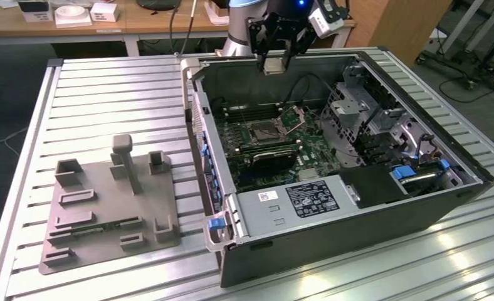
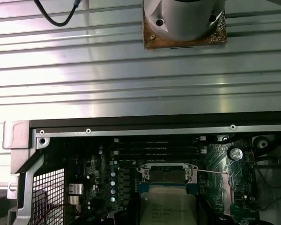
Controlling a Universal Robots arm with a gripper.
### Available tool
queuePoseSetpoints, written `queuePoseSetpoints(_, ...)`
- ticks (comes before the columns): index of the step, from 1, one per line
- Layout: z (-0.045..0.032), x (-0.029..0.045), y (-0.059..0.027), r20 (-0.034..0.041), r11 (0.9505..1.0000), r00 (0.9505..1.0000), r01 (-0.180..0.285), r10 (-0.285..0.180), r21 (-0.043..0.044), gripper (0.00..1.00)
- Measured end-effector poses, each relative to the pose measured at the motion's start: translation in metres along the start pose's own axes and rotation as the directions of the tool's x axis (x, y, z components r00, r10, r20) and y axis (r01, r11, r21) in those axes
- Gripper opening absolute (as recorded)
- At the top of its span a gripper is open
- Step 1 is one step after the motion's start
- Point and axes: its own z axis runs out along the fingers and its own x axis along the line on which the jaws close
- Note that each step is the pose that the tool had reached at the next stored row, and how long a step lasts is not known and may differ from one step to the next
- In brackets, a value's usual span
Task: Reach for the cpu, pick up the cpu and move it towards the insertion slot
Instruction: 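Pick up the cpu and move it towards the insertion slot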
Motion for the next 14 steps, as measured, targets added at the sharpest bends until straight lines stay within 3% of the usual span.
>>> queuePoseSetpoints(14, 0.0054, -0.0018, 0.0032, -0.0034, 0.9995, 0.9995, 0.032, -0.032, -0.0033, 0.55)
